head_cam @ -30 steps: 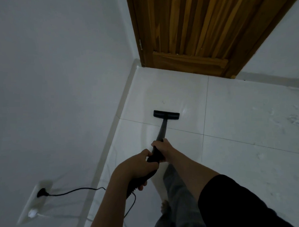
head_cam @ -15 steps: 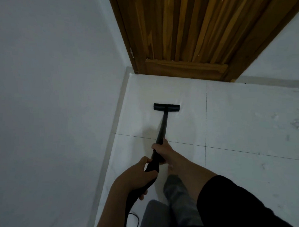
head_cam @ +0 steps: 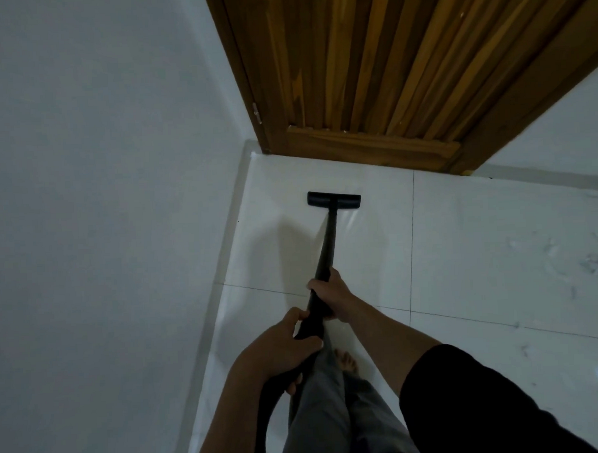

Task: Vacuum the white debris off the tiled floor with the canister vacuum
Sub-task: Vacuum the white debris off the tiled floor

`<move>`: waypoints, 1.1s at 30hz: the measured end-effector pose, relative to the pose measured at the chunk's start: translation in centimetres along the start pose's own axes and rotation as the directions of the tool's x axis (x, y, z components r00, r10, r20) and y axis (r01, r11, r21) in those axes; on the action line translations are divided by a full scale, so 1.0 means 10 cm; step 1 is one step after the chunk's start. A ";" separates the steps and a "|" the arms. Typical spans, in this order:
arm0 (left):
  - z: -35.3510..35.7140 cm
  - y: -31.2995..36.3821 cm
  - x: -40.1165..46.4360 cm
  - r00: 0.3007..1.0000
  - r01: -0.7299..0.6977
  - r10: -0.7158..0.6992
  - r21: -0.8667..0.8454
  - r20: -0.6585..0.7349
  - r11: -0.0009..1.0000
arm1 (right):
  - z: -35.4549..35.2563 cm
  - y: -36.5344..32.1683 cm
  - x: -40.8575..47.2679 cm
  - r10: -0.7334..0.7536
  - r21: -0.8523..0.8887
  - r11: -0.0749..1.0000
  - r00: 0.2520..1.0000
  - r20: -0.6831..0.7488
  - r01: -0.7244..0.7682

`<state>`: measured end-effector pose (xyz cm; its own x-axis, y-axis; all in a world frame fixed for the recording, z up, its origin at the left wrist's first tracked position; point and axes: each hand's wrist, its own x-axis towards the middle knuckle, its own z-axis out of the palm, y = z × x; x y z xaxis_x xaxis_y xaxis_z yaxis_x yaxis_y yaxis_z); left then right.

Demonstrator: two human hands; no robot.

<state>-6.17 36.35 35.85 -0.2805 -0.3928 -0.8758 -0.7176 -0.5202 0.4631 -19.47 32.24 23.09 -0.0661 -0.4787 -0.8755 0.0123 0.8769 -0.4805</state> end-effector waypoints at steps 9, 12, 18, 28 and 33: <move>-0.51 0.43 0.38 0.999 -0.024 0.023 0.004 0.024 1.000 | -0.11 -0.64 0.39 0.052 0.029 0.998 0.999 0.004 -0.052; -0.62 0.56 0.48 0.999 -0.031 0.031 -0.005 0.025 1.000 | -0.15 -0.79 0.48 0.038 0.013 0.999 0.999 -0.013 -0.038; -0.76 0.78 0.68 1.000 -0.010 0.010 0.009 0.024 1.000 | -0.28 -1.06 0.65 0.039 -0.006 0.999 0.999 -0.030 -0.039; -0.81 1.07 0.82 1.000 0.006 -0.006 -0.008 0.006 1.000 | -0.48 -1.32 0.80 0.053 -0.041 0.998 0.999 -0.006 -0.053; -0.77 1.16 0.79 0.999 0.017 -0.018 -0.050 -0.027 0.999 | -0.53 -1.35 0.79 0.063 -0.029 0.998 0.998 0.027 -0.063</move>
<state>-11.78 21.39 35.35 -0.2504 -0.4032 -0.8802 -0.6893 -0.5642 0.4545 -25.43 16.81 22.92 -0.0386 -0.4232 -0.9052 -0.0122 0.9060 -0.4230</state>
